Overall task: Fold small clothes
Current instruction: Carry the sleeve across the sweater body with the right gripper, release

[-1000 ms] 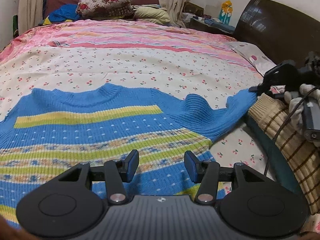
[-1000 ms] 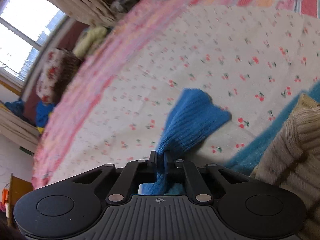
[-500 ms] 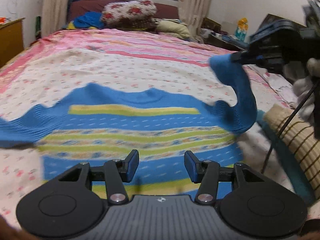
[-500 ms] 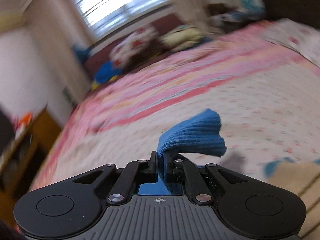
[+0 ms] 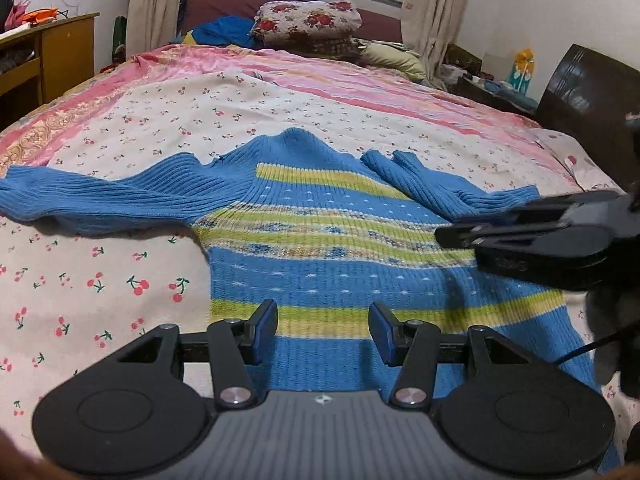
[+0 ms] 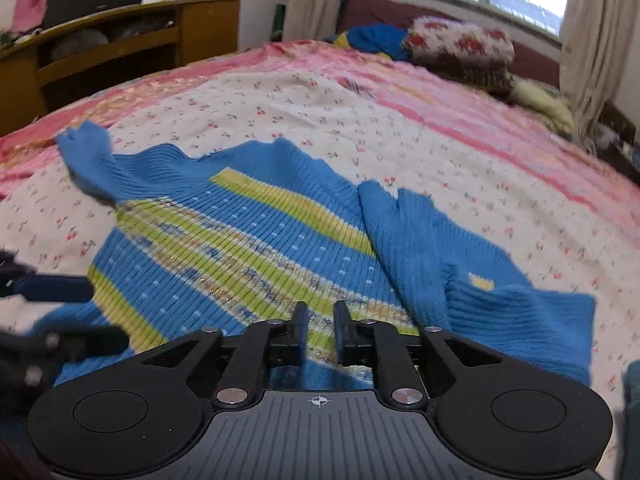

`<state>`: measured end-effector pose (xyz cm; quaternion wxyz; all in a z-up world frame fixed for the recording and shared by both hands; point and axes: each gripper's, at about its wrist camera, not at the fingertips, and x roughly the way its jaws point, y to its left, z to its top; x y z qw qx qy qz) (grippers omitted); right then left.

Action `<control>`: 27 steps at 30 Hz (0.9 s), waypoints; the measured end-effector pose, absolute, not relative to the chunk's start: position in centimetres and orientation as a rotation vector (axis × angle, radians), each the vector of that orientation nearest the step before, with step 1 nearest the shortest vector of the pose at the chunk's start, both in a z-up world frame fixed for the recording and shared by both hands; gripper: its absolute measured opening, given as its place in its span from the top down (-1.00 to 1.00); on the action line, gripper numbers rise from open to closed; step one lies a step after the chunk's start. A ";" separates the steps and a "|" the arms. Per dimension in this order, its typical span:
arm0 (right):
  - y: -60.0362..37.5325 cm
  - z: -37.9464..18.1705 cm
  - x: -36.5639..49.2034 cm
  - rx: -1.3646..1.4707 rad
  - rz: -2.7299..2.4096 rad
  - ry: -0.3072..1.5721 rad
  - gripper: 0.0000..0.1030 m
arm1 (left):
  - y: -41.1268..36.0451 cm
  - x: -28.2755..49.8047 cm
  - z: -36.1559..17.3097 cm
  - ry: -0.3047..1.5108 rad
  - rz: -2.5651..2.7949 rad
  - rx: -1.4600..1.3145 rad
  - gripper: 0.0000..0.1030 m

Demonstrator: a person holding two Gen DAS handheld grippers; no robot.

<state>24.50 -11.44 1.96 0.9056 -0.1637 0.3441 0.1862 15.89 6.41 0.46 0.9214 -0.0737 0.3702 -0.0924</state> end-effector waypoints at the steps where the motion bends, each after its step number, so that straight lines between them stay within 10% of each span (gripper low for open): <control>1: -11.6 2.1 24.4 -0.338 0.378 0.698 0.42 | 6.5 16.0 0.3 0.760 -0.193 -0.145 -0.08; 18: -17.4 -0.9 37.5 0.174 0.197 0.868 0.36 | 7.9 16.1 -1.0 0.762 -0.208 -0.139 -0.08; 21: -17.6 -0.1 36.7 0.218 0.213 0.855 0.84 | 8.2 16.1 -1.0 0.757 -0.214 -0.150 -0.08; 27: -15.0 2.7 34.0 0.169 0.314 0.774 0.85 | 8.4 15.7 -0.6 0.742 -0.217 -0.162 -0.08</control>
